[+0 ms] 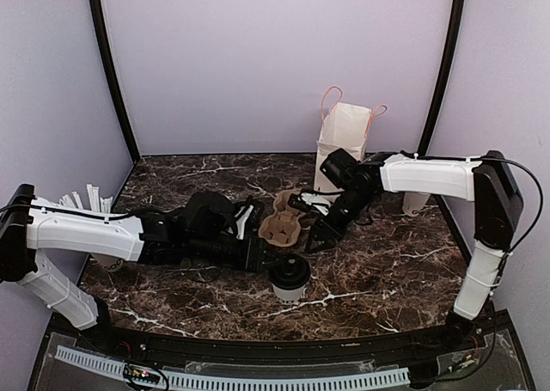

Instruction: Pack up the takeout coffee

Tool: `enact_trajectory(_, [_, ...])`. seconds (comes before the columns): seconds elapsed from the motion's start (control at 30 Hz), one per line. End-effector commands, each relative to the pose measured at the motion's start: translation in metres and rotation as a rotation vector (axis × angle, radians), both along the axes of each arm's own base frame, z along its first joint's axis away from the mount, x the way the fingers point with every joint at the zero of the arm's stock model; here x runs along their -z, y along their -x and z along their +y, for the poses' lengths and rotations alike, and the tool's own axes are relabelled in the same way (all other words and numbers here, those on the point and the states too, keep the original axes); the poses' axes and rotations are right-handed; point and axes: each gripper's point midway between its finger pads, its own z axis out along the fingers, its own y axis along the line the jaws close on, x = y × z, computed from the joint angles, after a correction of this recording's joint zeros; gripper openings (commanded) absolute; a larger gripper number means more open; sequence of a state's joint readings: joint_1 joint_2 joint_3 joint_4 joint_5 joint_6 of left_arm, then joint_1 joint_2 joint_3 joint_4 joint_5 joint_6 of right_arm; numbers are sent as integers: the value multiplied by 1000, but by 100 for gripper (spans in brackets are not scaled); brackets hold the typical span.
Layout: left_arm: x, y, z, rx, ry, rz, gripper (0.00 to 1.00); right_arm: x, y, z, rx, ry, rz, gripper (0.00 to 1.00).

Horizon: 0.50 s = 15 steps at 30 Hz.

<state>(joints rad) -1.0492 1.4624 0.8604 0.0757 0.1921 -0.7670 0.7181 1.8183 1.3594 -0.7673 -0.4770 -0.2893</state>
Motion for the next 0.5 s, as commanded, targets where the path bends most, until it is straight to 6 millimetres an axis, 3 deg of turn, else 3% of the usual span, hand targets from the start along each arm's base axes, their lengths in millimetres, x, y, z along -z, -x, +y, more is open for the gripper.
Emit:
enact_trajectory(0.0, [-19, -5, 11, -39, -5, -56, 48, -19, -1, -6, 14, -25, -43, 62])
enact_trajectory(0.1, [-18, -15, 19, -87, -47, -60, 49, -22, 13, -13, -5, -33, -12, 62])
enact_trajectory(0.23, [0, -21, 32, -143, -114, 13, 48, -33, 42, -14, -51, -100, 91, 63])
enact_trajectory(0.33, [5, -16, 31, -122, -97, 53, 45, -41, 65, -12, -84, -167, 190, 63])
enact_trajectory(0.47, [8, -14, 28, -110, -81, 94, 44, -40, 80, -11, -102, -199, 283, 64])
